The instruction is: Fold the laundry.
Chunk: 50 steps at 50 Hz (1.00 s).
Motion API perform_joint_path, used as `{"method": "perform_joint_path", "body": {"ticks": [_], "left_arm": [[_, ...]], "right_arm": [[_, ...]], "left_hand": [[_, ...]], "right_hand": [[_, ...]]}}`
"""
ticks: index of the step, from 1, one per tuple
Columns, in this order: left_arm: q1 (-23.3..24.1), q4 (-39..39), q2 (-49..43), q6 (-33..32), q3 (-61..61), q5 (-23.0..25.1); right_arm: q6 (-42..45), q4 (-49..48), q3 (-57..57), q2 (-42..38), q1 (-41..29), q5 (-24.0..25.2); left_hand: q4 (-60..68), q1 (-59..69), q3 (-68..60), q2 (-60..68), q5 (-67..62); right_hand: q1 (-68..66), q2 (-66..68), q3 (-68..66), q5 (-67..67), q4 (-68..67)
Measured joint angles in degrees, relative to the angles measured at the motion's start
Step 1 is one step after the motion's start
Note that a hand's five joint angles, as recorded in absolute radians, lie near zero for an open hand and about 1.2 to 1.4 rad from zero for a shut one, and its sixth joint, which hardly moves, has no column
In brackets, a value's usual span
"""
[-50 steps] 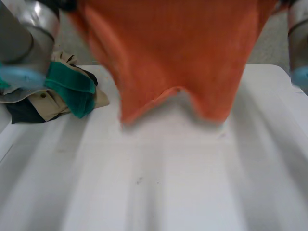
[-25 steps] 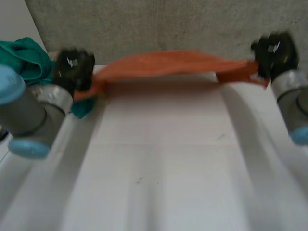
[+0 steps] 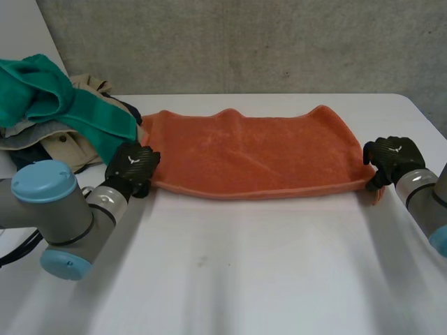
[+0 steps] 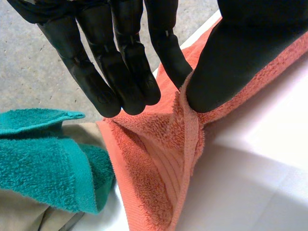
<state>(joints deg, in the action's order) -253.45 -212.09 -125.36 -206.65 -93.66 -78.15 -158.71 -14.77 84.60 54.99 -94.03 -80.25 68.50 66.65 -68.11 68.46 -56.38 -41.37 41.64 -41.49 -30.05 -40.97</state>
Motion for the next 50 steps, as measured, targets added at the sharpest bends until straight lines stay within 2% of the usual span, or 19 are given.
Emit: {"method": "perform_joint_path", "body": {"ticks": [6,9,11,17,27,31,33,36,37,39,45,50], "left_arm": [[-0.54,0.39,-1.27,0.15,1.09,-0.04],[-0.96,0.46,-1.72,0.27,1.5,0.03],[-1.26,0.49,-2.0,0.33,1.77,0.09],[-2.24,1.03,-3.07,0.49,2.75,0.18],[-3.91,6.22,-4.44,1.04,4.91,0.26],[-4.51,7.65,-4.58,1.18,5.54,0.33],[-4.76,8.07,-4.8,1.35,5.92,0.49],[-4.91,8.46,-5.23,1.7,6.42,1.15],[-4.9,8.6,-5.32,1.81,6.48,1.5],[-4.81,9.03,-5.2,1.95,6.4,2.32],[-4.34,11.86,-1.63,1.56,4.15,4.64],[-4.31,17.64,5.28,-1.76,0.23,5.3]], "right_arm": [[0.0,7.39,-5.89,-4.17,0.92,-1.45],[0.35,9.34,-7.34,-5.04,1.16,-1.57],[0.37,9.91,-7.67,-5.05,1.28,-1.53],[-0.71,10.11,-6.23,-2.48,1.65,-0.51],[-1.47,9.6,-4.14,0.51,2.26,1.48],[-0.72,9.77,-4.75,0.08,2.46,1.21],[-0.16,9.94,-5.15,-0.15,2.6,0.89],[0.7,10.29,-5.57,-0.28,2.81,0.31],[0.96,10.44,-5.67,-0.25,2.87,0.14],[1.41,10.92,-5.79,-0.09,2.97,-0.08],[3.28,14.32,-6.17,1.33,3.27,0.23],[9.34,22.02,-6.32,3.94,4.38,2.47]], "left_hand": [[-0.6,-0.47,0.51,-0.91,0.22],[-12.49,-12.43,12.47,-12.92,10.55],[-17.13,-16.43,16.62,-17.13,15.07],[-27.97,-26.24,27.19,-27.83,25.95],[-31.96,-29.96,31.52,-32.11,30.61],[-31.68,-29.59,31.17,-31.63,29.92],[-27.65,-25.09,27.39,-27.21,25.61],[-7.71,-3.47,6.85,-6.98,6.04],[-4.19,-0.33,4.12,-3.73,2.55],[-0.36,0.39,0.46,-0.35,-0.04],[-0.1,0.39,0.16,-0.09,-0.04],[-0.08,0.39,0.16,-0.09,-0.04]], "right_hand": [[-0.65,0.13,-0.02,-0.39,-0.24],[-20.15,20.17,-19.79,-19.95,-19.54],[-24.13,25.57,-25.09,-25.69,-25.78],[-24.13,26.0,-26.53,-26.15,-27.44],[-24.13,26.0,-26.53,-26.15,-27.44],[-24.12,26.0,-26.53,-26.15,-27.44],[-24.12,26.0,-26.53,-26.15,-27.44],[-24.12,26.0,-26.53,-26.15,-27.44],[-24.13,26.0,-26.53,-26.15,-27.44],[-24.13,26.0,-26.53,-26.16,-27.44],[-24.13,26.0,-26.53,-26.16,-27.44],[-24.12,26.0,-26.53,-26.15,-27.44]]}}
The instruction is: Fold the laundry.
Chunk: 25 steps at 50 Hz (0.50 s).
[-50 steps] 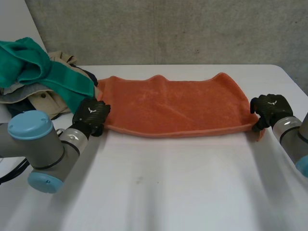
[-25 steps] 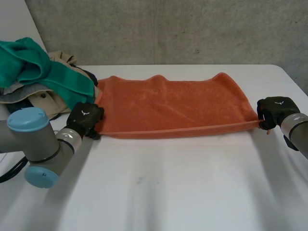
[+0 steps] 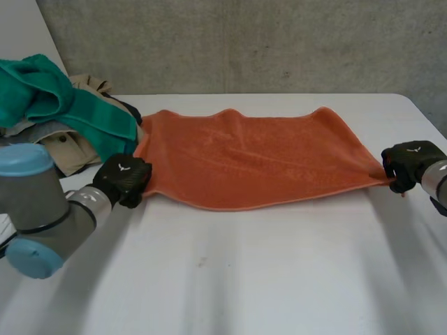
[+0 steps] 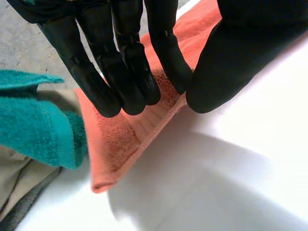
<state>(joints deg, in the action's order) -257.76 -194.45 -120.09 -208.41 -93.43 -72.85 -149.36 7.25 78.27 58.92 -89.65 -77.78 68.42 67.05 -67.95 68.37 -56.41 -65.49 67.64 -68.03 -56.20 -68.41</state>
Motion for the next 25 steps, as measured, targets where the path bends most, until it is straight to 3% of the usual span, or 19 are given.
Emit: {"method": "perform_joint_path", "body": {"ticks": [3,8,15,19,25], "left_arm": [[-0.17,5.26,4.41,-3.15,-2.77,-0.33],[-0.58,20.99,13.14,-11.19,-8.91,-1.31],[-0.48,39.05,19.63,-21.53,-14.24,-1.5],[0.32,39.86,19.2,-23.66,-13.11,-1.52],[2.38,31.82,13.69,-20.11,-5.78,-2.57]], "right_arm": [[5.49,5.27,0.13,1.79,1.32,1.8],[20.51,18.59,1.22,5.51,5.5,4.33],[41.41,35.58,3.18,8.28,11.19,4.11],[43.78,36.71,2.95,7.85,11.89,3.8],[38.14,28.62,1.09,4.83,9.95,3.74]], "left_hand": [[0.02,0.0,0.0,0.0,0.0],[0.02,0.0,0.0,0.0,0.0],[0.03,0.0,0.0,0.0,0.0],[0.03,0.0,0.0,0.0,0.0],[0.04,0.0,-0.01,0.0,0.0]], "right_hand": [[0.0,0.0,0.0,0.0,0.0],[0.0,0.0,0.0,-0.32,0.0],[0.0,0.0,0.0,-0.48,0.0],[0.0,0.0,0.0,-0.48,0.0],[0.0,0.0,0.0,-0.48,0.0]]}}
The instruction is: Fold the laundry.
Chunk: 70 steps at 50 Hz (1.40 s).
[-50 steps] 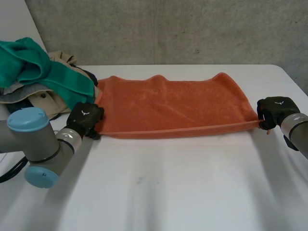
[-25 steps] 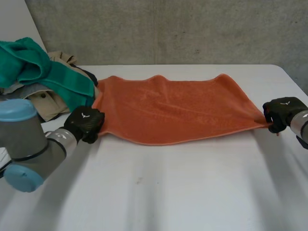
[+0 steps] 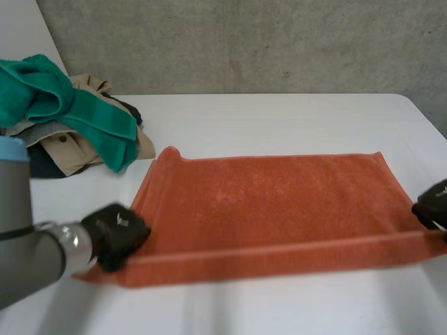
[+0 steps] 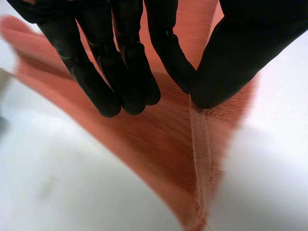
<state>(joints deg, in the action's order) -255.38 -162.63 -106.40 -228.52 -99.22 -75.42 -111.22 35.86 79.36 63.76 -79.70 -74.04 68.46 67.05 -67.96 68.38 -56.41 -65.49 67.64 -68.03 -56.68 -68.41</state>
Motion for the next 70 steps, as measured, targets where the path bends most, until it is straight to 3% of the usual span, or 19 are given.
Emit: {"method": "perform_joint_path", "body": {"ticks": [13,20,25,34,42,47,49,53,60,70], "left_arm": [[1.94,-20.13,-14.57,8.82,29.97,-5.24],[2.25,-30.27,-12.74,13.2,47.53,-6.74],[2.31,-35.61,-9.92,19.28,52.47,-5.83],[1.62,-34.67,-8.42,22.95,47.73,-3.45],[0.99,-34.72,-9.03,22.78,32.66,-2.27],[2.32,-35.45,-11.82,23.45,23.92,-0.9],[3.19,-35.97,-13.38,23.85,21.91,-0.57],[5.37,-37.59,-16.85,25.07,20.09,-1.03],[8.99,-39.4,-21.57,30.12,23.91,-6.87],[12.82,-36.2,-27.92,36.21,34.35,-11.32]], "right_arm": [[-19.83,-32.82,-10.11,-3.86,-6.84,-0.93],[-36.71,-50.6,-20.74,0.29,-9.19,-8.39],[-46.38,-57.59,-25.08,3.01,-9.27,-12.77],[-48.59,-51.23,-25.15,2.41,-9.56,-10.29],[-46.31,-45.16,-17.01,0.85,-9.68,-5.97],[-45.02,-44.5,-11.34,2.01,-9.81,-2.91],[-44.82,-44.51,-9.97,3.27,-10.31,-1.84],[-45.13,-44.2,-9.14,6.75,-12.19,-0.63],[-46.81,-40.99,-10.84,14.59,-17.99,0.23],[-47.54,-35.99,-13.42,24.44,-26.59,1.34]], "left_hand": [[0.02,0.0,-0.05,0.01,0.0],[0.04,0.0,-0.15,0.08,-0.06],[0.03,0.0,-0.15,0.08,-1.34],[0.04,0.0,-0.15,0.08,-1.34],[-1.24,-0.68,1.18,-1.36,-0.37],[-41.5,-46.19,40.54,-42.41,39.44],[-53.29,-55.51,52.27,-52.93,50.57],[-57.01,-56.2,55.94,-56.7,53.62],[-57.01,-56.2,55.94,-56.7,53.62],[-57.01,-56.2,55.93,-56.7,53.62]], "right_hand": [[0.02,0.0,0.0,0.0,0.0],[0.02,0.0,-0.23,-0.06,-0.12],[0.02,0.0,-0.23,-1.14,-0.18],[0.02,0.0,-0.23,-1.41,-0.2],[0.02,0.0,-0.23,-1.41,-0.21],[0.02,0.0,-0.23,-1.41,-0.21],[0.02,0.0,-0.23,-1.38,-0.21],[0.02,0.0,-0.23,-1.42,-0.21],[0.02,0.0,-0.23,-1.41,-0.21],[0.02,0.0,-0.23,-1.42,-0.21]]}}
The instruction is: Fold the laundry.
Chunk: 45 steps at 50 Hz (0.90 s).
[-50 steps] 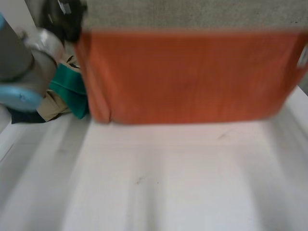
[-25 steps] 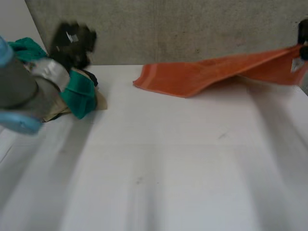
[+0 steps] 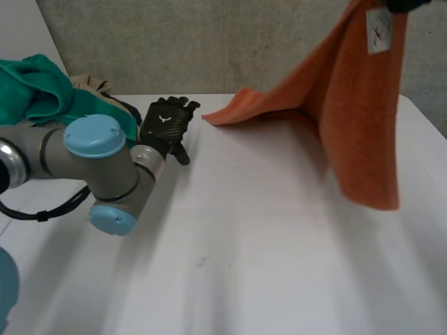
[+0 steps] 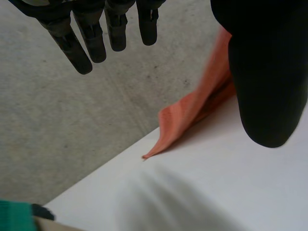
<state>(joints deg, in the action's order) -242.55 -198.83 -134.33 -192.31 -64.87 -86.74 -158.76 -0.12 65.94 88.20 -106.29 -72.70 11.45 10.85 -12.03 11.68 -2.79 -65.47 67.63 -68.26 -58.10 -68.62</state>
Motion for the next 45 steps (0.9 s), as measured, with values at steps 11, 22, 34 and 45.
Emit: {"method": "perform_joint_path", "body": {"ticks": [11,22,34,45], "left_arm": [[2.74,6.03,-6.72,5.37,8.95,0.07],[4.06,8.95,-10.5,10.57,12.54,-3.79],[6.26,16.01,-8.3,14.53,6.4,4.56],[-5.71,13.9,13.14,14.65,-5.51,8.02]], "right_arm": [[-0.38,3.92,-1.9,8.84,-7.9,0.96],[-0.66,7.94,-3.86,13.68,-12.28,0.62],[-1.87,8.18,-6.12,13.09,-9.48,-1.85],[-4.07,7.81,-6.94,8.03,1.65,-2.2]], "left_hand": [[0.0,0.0,0.01,0.0,-0.01],[1.64,2.28,-1.47,1.58,-1.31],[56.84,56.74,-55.87,56.72,-53.21],[56.99,56.74,-55.87,56.73,-53.21]], "right_hand": [[0.0,0.0,0.0,0.0,0.0],[0.0,0.0,0.0,0.0,0.0],[0.0,0.0,0.0,0.0,0.0],[0.0,0.0,0.0,0.02,0.0]]}}
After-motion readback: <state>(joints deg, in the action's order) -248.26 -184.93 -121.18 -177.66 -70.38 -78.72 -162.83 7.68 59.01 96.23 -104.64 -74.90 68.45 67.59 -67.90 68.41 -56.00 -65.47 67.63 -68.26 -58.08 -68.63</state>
